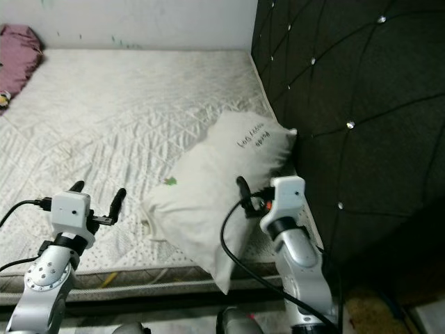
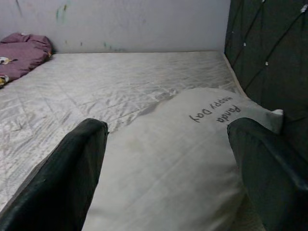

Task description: Clean up the room

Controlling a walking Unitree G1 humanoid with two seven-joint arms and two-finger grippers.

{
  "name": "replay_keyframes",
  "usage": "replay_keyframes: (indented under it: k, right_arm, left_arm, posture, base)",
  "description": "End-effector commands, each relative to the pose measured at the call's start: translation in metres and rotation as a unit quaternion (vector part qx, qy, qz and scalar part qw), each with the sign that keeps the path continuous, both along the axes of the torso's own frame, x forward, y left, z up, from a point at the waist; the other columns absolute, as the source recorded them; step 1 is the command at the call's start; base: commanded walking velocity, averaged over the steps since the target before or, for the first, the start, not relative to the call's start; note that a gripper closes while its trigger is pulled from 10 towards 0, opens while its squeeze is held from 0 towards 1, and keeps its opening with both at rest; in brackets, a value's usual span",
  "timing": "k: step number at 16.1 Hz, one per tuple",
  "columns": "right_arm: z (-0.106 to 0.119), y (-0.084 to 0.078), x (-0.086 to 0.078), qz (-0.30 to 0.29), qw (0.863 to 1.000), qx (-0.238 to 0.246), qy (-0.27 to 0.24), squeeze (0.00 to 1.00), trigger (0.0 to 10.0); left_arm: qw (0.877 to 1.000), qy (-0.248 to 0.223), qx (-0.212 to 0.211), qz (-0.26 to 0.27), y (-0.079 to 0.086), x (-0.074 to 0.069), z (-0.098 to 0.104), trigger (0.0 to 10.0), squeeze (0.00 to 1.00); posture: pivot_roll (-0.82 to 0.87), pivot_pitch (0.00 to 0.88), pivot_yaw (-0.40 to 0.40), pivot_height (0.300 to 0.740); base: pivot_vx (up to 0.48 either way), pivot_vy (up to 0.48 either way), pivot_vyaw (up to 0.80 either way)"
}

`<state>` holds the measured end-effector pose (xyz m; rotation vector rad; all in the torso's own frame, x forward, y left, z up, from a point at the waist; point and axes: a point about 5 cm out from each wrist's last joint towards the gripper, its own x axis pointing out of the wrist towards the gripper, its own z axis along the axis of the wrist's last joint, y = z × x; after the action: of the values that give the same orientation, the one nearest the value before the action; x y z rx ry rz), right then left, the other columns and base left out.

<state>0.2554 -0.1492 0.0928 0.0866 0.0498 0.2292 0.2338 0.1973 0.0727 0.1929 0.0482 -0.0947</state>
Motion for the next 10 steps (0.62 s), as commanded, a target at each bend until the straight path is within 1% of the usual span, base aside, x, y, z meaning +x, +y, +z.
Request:
replay_keyframes:
  k: [1, 5, 9, 10]
  right_arm:
    - [0.0038, -0.0028, -0.0005, -0.003, 1.000, -0.005, -0.006, 0.00, 10.0]
    - [0.0026, -0.0031, -0.0013, -0.005, 1.000, -0.004, -0.003, 0.00, 10.0]
    - [0.0004, -0.0046, -0.0024, -0.008, 1.000, -0.003, -0.001, 0.00, 10.0]
    - [-0.0001, -0.0047, -0.0027, -0.009, 1.000, -0.003, 0.000, 0.00, 10.0]
  left_arm:
    - [1.000, -0.005, 0.003, -0.004, -0.0010, 0.0011, 0.0032, 10.0, 0.00]
    - [1.000, -0.003, 0.002, -0.005, -0.0013, -0.0003, 0.0027, 10.0, 0.00]
    - [1.000, -0.005, 0.005, -0.001, -0.0010, -0.0013, 0.0019, 10.0, 0.00]
    - [1.000, -0.001, -0.004, 0.007, 0.0000, -0.0022, 0.0001, 10.0, 0.00]
  posture:
    - [-0.03, 0.047, -0.001, 0.740]
    - [-0.03, 0.043, -0.008, 0.740]
    - [-0.03, 0.029, -0.011, 0.740]
    - [-0.03, 0.024, -0.009, 0.740]
  base:
    - [0.000, -0.311, 0.00]
    - [0.000, -0.345, 0.00]
    - [0.000, 0.000, 0.00]
    - [0.000, 0.000, 0.00]
